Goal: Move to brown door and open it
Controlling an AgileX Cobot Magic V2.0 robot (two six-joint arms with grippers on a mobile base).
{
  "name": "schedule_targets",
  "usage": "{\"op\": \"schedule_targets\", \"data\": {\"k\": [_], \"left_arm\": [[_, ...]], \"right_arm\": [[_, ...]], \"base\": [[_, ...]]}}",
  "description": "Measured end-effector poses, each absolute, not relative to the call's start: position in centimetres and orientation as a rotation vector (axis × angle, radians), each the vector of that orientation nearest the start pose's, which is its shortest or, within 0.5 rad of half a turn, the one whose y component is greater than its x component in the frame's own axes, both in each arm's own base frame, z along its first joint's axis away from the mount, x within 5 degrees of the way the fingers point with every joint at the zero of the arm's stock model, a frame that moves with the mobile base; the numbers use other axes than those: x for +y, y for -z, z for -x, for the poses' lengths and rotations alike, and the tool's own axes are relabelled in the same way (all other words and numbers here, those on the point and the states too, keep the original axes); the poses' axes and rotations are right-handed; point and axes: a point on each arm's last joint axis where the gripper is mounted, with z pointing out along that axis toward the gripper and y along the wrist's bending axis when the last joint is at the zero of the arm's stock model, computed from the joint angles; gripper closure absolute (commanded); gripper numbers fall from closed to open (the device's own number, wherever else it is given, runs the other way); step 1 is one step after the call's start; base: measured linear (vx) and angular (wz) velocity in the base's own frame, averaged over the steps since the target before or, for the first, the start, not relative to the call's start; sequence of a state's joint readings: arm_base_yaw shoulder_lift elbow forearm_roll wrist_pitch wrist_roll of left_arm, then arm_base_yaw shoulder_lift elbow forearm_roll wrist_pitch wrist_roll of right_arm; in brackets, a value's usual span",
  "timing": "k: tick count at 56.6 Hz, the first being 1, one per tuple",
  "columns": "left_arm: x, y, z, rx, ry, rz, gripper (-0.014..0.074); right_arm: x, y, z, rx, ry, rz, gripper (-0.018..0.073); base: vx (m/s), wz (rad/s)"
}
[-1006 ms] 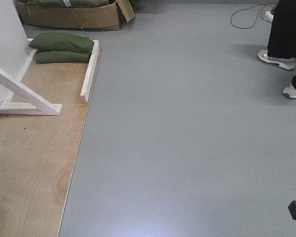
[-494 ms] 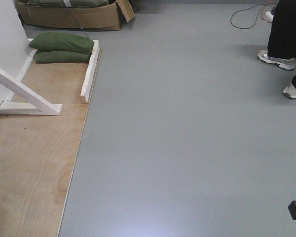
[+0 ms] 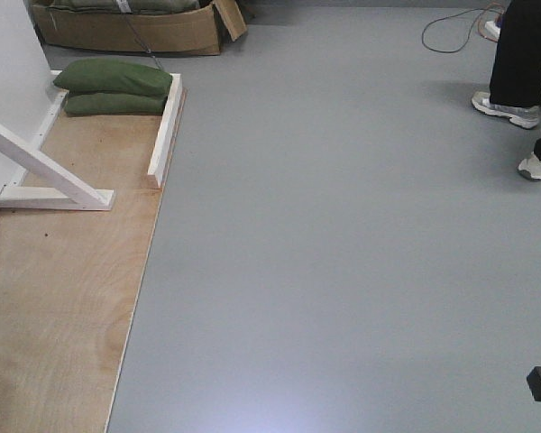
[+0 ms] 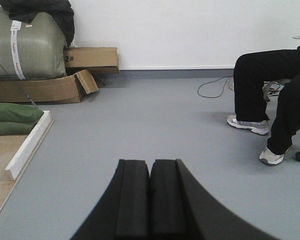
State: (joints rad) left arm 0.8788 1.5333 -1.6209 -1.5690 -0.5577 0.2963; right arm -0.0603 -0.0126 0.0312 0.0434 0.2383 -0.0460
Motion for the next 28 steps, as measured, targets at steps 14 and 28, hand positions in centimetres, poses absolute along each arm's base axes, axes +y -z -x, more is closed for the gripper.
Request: {"op": "schedule_targets", "data": {"k": [14,28], "left_arm": [[29.4,-49.0,-18.4,0.251,0.057,1.410,0.0603],[28.3,-50.0,-18.3,0.274,0.183,1.395,0.0603]], "right_arm": [[-0.2,-18.2,-5.5,1.740,0.038,-0.042,0.0559],[-0.2,-18.2,-5.5,1.740,0.038,-0.042,0.0559]], "base": [[0.00,0.01],[0.00,0.01]]}}
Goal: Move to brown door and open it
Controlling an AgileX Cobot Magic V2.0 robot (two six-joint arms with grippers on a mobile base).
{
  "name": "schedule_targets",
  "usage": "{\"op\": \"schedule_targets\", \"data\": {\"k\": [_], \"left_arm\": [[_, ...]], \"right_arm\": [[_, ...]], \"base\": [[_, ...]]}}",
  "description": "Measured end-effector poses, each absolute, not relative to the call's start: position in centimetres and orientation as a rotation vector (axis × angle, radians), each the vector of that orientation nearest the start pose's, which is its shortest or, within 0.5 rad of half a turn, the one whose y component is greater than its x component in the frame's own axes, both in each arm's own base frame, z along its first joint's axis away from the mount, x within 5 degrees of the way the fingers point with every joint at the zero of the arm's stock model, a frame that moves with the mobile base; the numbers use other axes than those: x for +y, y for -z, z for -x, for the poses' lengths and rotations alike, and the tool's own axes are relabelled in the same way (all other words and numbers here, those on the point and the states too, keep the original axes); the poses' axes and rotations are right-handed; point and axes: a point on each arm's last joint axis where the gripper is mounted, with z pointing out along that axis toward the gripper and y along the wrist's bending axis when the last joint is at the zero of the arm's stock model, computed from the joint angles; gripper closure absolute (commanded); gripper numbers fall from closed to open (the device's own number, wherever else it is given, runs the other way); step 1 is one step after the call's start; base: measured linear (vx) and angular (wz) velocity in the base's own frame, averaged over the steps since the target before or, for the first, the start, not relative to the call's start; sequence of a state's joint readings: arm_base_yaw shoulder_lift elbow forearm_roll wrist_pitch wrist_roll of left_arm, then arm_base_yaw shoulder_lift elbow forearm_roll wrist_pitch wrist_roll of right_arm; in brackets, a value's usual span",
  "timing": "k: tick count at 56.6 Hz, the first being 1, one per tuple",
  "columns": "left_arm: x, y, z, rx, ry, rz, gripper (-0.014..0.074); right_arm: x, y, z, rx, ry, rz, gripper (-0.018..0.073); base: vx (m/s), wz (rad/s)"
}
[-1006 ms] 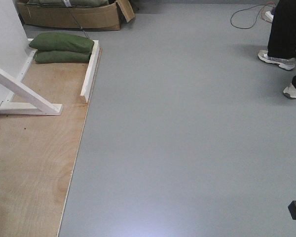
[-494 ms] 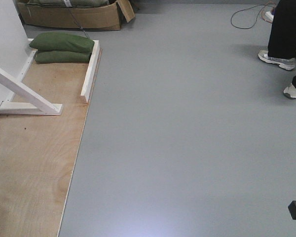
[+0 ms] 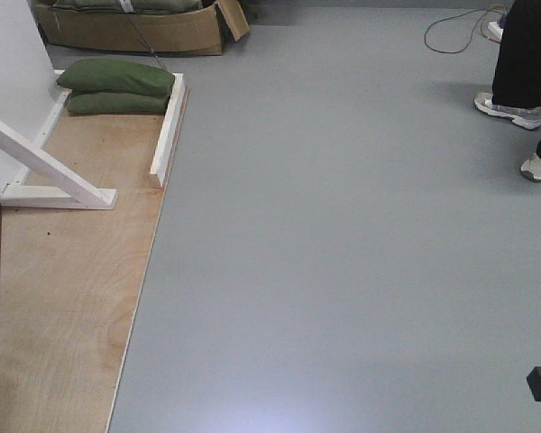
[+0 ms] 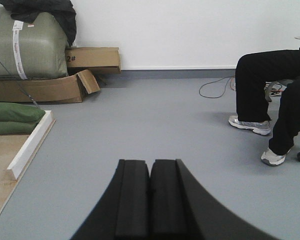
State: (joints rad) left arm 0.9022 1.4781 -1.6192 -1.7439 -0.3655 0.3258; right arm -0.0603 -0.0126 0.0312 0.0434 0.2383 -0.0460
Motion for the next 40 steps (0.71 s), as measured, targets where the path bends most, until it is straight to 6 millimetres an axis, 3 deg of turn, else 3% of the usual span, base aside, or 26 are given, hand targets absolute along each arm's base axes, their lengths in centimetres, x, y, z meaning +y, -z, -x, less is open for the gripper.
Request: {"op": "schedule_targets", "data": {"k": [20,40], "left_arm": [[25.2,-52.6,-18.9,0.473,0.376,1.211,0.0603],[19.4,-54.3,-21.6,0.843,0.740,0.908,0.0603]], "right_arm": [[-0.2,-18.2,-5.5,1.740,0.038,-0.042,0.0559],[-0.2,-18.2,-5.5,1.740,0.038,-0.042,0.0559]], "base": [[0.00,0.01],[0.00,0.00]]}}
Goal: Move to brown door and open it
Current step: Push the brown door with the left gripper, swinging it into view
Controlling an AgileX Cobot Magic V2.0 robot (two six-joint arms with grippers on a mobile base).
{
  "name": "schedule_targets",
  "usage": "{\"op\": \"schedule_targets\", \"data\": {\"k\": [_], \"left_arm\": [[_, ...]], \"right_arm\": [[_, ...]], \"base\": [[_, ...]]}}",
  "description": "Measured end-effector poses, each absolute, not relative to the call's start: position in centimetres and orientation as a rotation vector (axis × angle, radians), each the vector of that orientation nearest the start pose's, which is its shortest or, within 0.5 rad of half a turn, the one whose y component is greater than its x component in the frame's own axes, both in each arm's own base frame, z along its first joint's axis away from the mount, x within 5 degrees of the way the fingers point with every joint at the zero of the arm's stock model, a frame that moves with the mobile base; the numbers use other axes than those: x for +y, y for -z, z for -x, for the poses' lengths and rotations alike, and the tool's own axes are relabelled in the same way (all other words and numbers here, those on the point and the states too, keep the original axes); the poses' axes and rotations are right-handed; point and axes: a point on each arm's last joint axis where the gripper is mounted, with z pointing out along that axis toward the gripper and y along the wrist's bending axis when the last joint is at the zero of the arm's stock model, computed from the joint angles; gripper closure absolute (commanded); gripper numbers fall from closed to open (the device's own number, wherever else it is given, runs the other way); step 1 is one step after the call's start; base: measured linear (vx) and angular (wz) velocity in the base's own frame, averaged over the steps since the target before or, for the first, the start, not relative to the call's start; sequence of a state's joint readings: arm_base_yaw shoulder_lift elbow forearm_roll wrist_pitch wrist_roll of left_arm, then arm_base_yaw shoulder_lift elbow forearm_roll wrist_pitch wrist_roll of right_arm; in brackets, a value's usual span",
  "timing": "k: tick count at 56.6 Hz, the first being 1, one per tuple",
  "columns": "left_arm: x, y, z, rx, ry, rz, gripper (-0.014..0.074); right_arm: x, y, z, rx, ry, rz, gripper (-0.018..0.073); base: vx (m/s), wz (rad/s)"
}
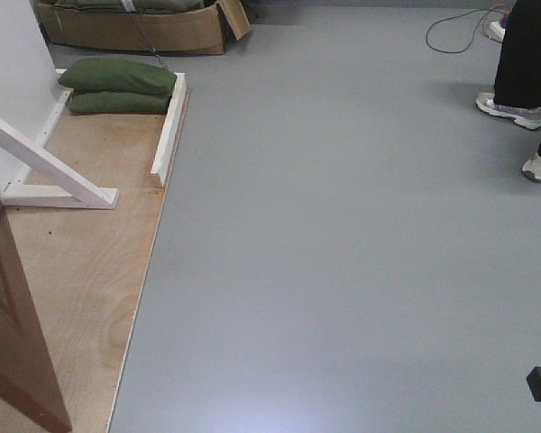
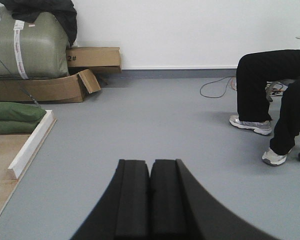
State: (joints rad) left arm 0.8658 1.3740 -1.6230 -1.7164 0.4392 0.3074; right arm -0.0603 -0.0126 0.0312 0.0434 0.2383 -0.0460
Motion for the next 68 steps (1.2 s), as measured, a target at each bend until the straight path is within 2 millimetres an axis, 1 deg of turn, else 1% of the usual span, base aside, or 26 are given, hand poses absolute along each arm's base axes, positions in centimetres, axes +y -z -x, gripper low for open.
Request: {"op": "schedule_targets", "data": {"k": [5,16,23,30,35,44,48,52,56,59,68], "left_arm": [[18.7,-54.4,-21.8,0.890,0.776,0.871,0.0603],[17.5,-54.8,-21.6,0.943,0.819,0.809,0.0603],[15.9,-54.6,-22.5,1.028,0.864,0.749,0.0603],[14.5,-54.0,-23.8,1.137,0.809,0.711,0.0603],[13.7,-53.4,-25.0,1.203,0.710,0.697,0.0603],[12.9,-51.8,-28.2,1.282,0.470,0.664,0.0603],[12.4,-50.9,-29.9,1.312,0.325,0.615,0.0603],[11.5,-50.1,-31.6,1.346,0.227,0.547,0.0603],[9.8,-49.1,-33.5,1.398,0.157,0.450,0.0603],[8.5,-48.5,-34.5,1.438,0.132,0.381,0.0603],[4.8,-46.8,-36.7,1.519,0.166,0.267,0.0603]], "right_arm": [[-0.2,-18.2,-5.5,1.740,0.038,-0.042,0.0559],[-0.2,-18.2,-5.5,1.740,0.038,-0.042,0.0559],[-0.2,-18.2,-5.5,1.740,0.038,-0.042,0.0559],[-0.2,-18.2,-5.5,1.740,0.038,-0.042,0.0559],[-0.2,-18.2,-5.5,1.740,0.038,-0.042,0.0559],[-0.2,-18.2,-5.5,1.740,0.038,-0.042,0.0559],[-0.2,-18.2,-5.5,1.740,0.038,-0.042,0.0559],[-0.2,-18.2,-5.5,1.740,0.038,-0.042,0.0559],[-0.2,-18.2,-5.5,1.740,0.038,-0.042,0.0559],[-0.2,-18.2,-5.5,1.740,0.038,-0.042,0.0559],[-0.2,-18.2,-5.5,1.740,0.038,-0.042,0.0559]], "base": [[0.00,-0.02],[0.00,-0.01],[0.00,0.00],[0.00,0.00],[0.00,0.00],[0.00,0.00],[0.00,0.00],[0.00,0.00],[0.00,0.00],[0.00,0.00],[0.00,0.00]]}}
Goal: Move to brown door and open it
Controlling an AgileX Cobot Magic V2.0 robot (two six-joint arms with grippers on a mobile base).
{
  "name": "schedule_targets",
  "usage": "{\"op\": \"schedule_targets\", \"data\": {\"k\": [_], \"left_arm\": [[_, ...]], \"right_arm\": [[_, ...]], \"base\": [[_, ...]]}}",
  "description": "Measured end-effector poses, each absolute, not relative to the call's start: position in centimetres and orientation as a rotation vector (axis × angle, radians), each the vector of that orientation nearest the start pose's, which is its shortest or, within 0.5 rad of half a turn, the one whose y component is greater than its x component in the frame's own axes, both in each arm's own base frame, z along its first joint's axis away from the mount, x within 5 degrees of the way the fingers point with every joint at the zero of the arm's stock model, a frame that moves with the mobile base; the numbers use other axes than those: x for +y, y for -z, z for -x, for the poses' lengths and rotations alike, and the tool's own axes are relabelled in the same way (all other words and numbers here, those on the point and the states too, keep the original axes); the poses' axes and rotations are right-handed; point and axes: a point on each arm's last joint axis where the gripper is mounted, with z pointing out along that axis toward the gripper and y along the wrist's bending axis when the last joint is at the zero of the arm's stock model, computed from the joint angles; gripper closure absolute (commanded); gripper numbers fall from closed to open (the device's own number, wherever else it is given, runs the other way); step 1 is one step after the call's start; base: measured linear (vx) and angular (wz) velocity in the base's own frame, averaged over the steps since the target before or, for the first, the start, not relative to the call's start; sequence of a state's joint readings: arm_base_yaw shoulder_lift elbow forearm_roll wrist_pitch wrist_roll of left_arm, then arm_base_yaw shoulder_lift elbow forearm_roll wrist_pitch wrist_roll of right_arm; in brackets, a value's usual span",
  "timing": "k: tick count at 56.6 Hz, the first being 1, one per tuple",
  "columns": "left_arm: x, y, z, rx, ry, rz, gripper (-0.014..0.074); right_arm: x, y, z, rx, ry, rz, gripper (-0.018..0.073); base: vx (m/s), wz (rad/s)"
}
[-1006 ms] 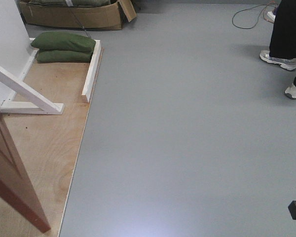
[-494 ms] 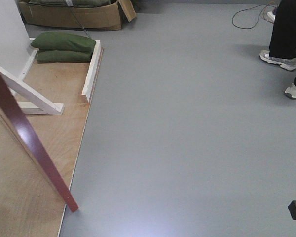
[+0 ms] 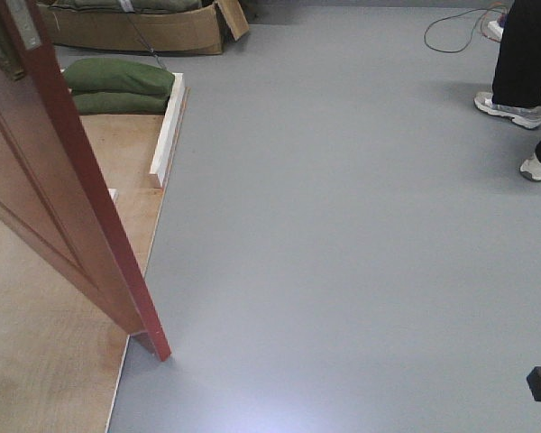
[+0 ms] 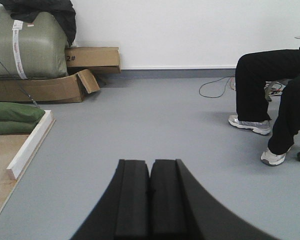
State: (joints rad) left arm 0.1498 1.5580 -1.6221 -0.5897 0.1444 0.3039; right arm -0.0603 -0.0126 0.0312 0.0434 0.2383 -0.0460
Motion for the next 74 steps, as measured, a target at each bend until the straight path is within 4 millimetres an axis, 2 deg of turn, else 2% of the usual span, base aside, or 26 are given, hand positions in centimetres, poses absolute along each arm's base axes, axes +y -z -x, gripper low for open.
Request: {"op": "schedule_targets", "data": {"k": [16,29,74], "left_arm": [[1.5,-43.4,-39.9,1.620,0.233,0.207,0.0603],[-0.2,-43.0,-40.2,1.635,0.263,0.173,0.0603],[-0.5,-42.7,-40.4,1.644,0.267,0.169,0.0603]], "right_arm": [[-0.2,-18.2,-5.5,1.740,0.038,-0.042,0.0559],[-0.2,-18.2,-5.5,1.740,0.038,-0.042,0.0559],[-0.2,-18.2,-5.5,1.740,0.038,-0.042,0.0559]], "base": [[0.00,0.00],[0.00,0.00],[0.00,0.00]]}}
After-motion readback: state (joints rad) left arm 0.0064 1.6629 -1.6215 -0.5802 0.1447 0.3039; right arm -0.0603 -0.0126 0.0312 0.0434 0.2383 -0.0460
